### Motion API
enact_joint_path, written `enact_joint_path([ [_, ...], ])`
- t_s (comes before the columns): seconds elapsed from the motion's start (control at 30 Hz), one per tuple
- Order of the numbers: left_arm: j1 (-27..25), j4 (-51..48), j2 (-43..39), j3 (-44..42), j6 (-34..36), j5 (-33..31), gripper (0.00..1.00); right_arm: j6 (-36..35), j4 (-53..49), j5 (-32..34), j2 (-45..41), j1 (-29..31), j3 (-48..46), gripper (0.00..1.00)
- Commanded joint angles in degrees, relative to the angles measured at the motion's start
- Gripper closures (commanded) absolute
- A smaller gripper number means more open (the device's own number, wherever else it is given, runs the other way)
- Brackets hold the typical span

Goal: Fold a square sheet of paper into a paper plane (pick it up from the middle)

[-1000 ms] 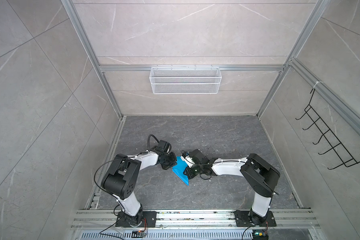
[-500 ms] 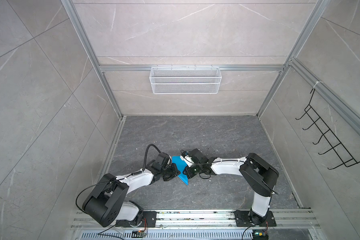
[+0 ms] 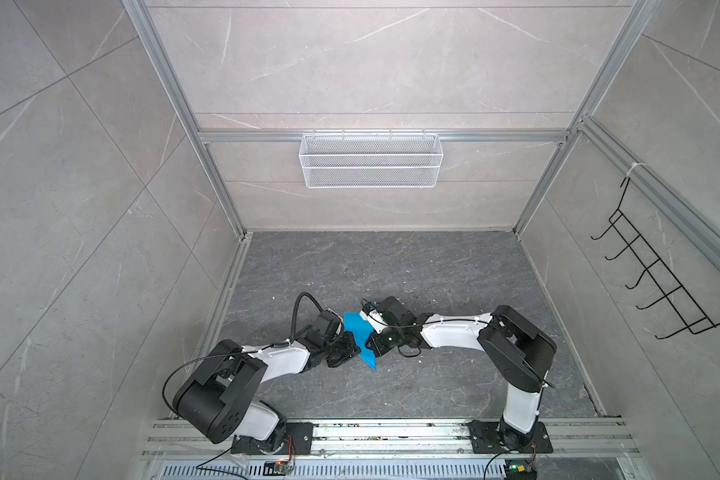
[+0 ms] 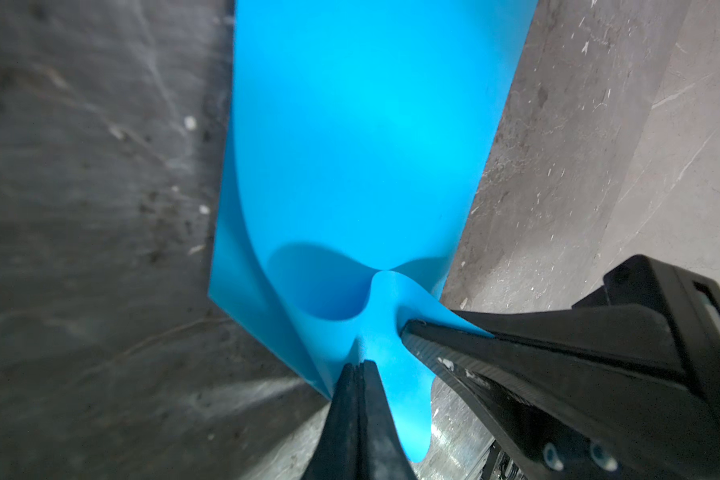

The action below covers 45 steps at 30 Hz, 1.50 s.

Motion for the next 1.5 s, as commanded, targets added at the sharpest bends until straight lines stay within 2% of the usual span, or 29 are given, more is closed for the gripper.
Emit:
enact_joint_path([
  [0.0, -0.1, -2.4, 0.2, 0.0, -0.5, -3.4, 0.98, -0.4, -3.7, 1.1, 3.0, 0.0, 0.5, 0.97],
  [0.23, -0.1, -7.1, 1.6, 1.4, -0.7, -4.4, 1.00, -0.2, -3.7, 0.9, 2.2, 0.0, 0.5, 0.95],
  [0.4, -0.1, -11.4, 1.7, 2.0, -1.1, -5.4, 1.00, 2.1, -4.8, 0.5, -1.1, -0.1, 1.8, 0.79],
  [0.5, -0.1, -12.7, 1.9, 2.0, -1.5, -5.6, 1.00, 4.4, -7.3, 2.8, -4.2, -0.6, 3.2, 0.70],
  [0.67, -0.1, -13.3, 2.7, 2.6, -1.4, -5.4, 1.00, 7.0, -11.8, 6.4, -9.0, -1.2, 3.3, 0.67],
  [0.8, -0.1, -13.5, 3.3, 2.9, -1.5, -5.3, 1.00, 10.1, -15.6, 3.7, -11.7, -1.3, 2.8, 0.75],
  [0.93, -0.1, -13.8, 4.0, 3.3, -2.2, -5.6, 1.00, 16.0, -12.9, -4.9, -13.0, -0.5, 0.5, 0.88],
  [1.03, -0.1, -14.0, 4.6, 3.5, -2.7, -5.7, 1.00, 19.0, -12.2, -6.7, -12.4, 1.0, 0.2, 0.94],
  [1.23, -0.1, -14.1, 5.0, 3.6, -2.8, -5.5, 1.00, 24.1, -10.5, -6.1, -8.7, 1.9, 0.8, 1.00],
  [1.47, -0.1, -14.4, 5.0, 3.8, -2.6, -5.1, 1.00, 27.0, -9.8, -6.3, -3.8, 2.3, 3.0, 1.00],
])
